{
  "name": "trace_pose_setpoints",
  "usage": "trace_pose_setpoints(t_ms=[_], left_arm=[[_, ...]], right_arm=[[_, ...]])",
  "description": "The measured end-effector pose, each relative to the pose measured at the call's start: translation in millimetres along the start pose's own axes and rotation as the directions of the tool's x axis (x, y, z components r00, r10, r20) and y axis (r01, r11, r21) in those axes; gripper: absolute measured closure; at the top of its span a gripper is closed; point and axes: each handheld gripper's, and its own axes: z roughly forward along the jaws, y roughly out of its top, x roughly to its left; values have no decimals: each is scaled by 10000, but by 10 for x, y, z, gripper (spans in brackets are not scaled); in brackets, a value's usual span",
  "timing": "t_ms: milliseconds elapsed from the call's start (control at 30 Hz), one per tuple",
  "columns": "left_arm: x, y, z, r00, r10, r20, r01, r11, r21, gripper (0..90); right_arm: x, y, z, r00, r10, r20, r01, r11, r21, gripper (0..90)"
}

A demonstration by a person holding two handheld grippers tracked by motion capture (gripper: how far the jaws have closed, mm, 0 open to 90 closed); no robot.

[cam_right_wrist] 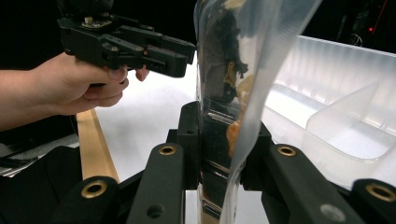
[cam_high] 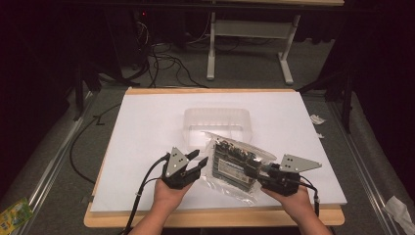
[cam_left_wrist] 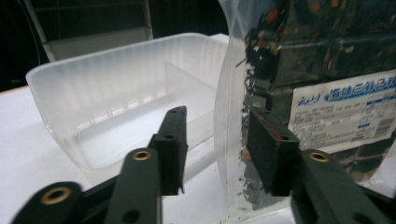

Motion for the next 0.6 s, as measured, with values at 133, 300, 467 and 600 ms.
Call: trace_pose_setpoints(t_ms=[133,300,467,600], left_arm=[[33,-28,-20,9998,115,-165,-111,9997,203,479],[110,-81,-103,9992,231,-337,-213,9985,513,421],[205,-137,-289,9979,279,-585,-239,9974,685,352],[311,-239,-454,9972,112,-743,-48,9964,851,326]], right_arm=[[17,5,-10,10000,24,43,-24,10000,-68,761],[21,19,-30,9999,125,20,-125,9998,-185,761],[26,51,-77,9997,225,60,-223,9988,-425,761],[31,81,-109,9996,194,187,-182,9978,-636,761]])
